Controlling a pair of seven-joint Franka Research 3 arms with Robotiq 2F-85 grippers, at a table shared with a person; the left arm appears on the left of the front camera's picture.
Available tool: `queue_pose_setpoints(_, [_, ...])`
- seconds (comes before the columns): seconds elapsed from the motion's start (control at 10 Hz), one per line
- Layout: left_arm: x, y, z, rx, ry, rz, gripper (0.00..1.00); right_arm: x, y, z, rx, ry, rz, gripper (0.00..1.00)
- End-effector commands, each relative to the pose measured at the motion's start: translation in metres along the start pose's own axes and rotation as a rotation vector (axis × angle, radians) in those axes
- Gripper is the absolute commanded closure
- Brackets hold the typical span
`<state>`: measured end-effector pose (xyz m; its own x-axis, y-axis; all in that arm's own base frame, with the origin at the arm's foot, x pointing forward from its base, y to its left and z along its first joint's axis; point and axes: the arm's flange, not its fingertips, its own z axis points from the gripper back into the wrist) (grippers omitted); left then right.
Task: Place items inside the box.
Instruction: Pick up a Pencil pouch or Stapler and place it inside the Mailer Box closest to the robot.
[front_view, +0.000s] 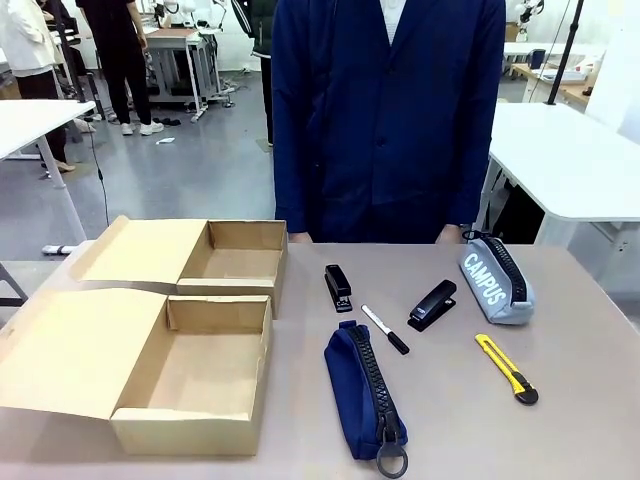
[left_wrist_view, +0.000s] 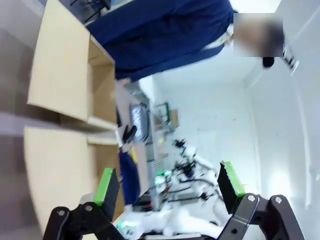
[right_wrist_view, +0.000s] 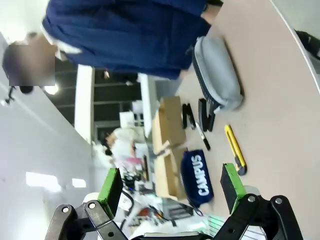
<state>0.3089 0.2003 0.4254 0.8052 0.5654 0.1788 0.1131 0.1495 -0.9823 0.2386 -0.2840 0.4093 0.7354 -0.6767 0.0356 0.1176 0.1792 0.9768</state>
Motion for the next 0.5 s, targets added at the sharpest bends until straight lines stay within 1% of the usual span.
queue_pose_setpoints(0.0, [-0.063, -0.017, -0.077, -0.027, -0.040, -0.012, 0.00, 0.006, 0.008, -0.012, -0.005, -0.023, 0.029, 0.00])
queue_pose_setpoints(0.1, [0.000, 0.000, 0.000, 0.000, 0.000, 0.000, 0.00, 0.000, 0.000, 0.000, 0.000, 0.000, 0.000, 0.00])
queue_pose_setpoints(0.4, [0.000, 0.000, 0.000, 0.000, 0.000, 0.000, 0.00, 0.000, 0.000, 0.000, 0.000, 0.000, 0.000, 0.00])
